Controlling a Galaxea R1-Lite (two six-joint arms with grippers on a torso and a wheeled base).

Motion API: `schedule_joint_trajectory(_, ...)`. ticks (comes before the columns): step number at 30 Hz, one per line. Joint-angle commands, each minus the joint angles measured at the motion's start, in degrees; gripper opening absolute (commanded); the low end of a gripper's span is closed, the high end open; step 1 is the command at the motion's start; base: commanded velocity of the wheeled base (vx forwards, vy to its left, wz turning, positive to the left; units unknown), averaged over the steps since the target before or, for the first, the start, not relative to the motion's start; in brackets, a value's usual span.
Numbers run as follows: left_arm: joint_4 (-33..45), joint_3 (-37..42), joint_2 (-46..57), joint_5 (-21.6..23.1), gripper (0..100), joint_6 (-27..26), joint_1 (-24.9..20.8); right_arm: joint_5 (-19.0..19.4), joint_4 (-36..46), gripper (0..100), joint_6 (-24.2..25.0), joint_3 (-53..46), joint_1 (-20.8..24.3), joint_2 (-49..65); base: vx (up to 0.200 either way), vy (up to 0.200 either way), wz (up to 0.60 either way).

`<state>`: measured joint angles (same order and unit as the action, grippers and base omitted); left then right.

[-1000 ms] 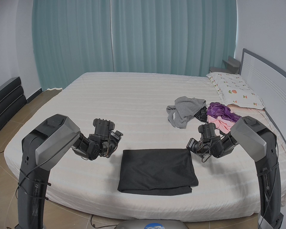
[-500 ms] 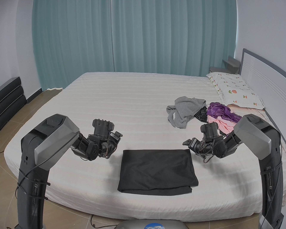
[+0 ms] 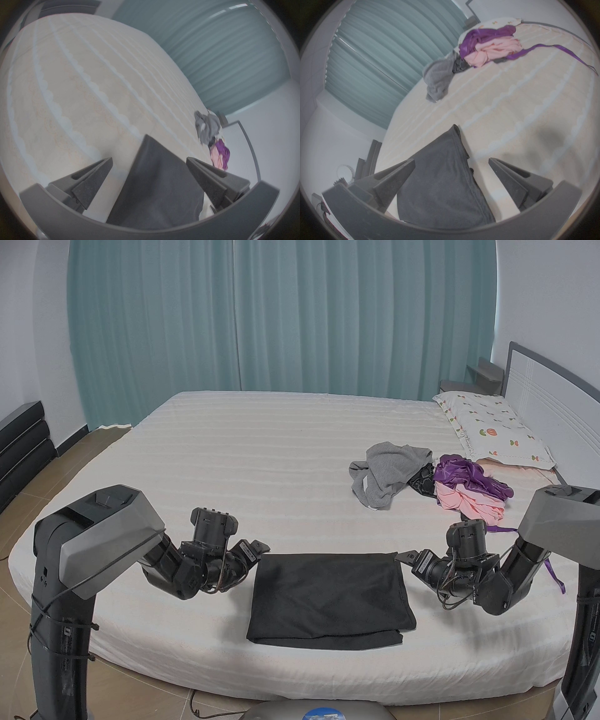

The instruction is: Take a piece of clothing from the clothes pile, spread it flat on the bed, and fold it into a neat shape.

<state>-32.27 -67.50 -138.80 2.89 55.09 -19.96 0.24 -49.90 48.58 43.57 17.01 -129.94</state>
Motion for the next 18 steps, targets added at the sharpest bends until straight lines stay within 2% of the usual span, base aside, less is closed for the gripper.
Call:
schedule_joint_trajectory(1,-9.7,10.2,0.6,2.2,100,-8.6,-4.3,-4.3,-8.5,100,3.5,-10.0,3.0,3.6,0.000,0.000,0.00)
schedule_joint_trajectory(2,-9.7,10.2,0.6,2.2,100,-8.6,-4.3,-4.3,-8.5,100,3.5,-10.0,3.0,3.6,0.000,0.000,0.00)
schedule_joint_trajectory(3,-10.8,10.4,-0.4,2.1,100,-10.8,-4.7,-4.5,-9.6,100,5.8,-10.3,3.6,2.8,0.000,0.000,0.00)
schedule_joint_trajectory(6,-10.8,9.1,-1.7,1.9,100,-11.8,-4.9,-4.5,-11.6,100,8.5,-11.3,4.4,2.5,0.000,0.000,0.00)
schedule_joint_trajectory(18,-9.6,6.9,-3.1,-1.0,100,-11.8,-4.7,-4.4,-15.3,100,8.8,-14.2,4.9,1.9,0.000,0.000,0.00)
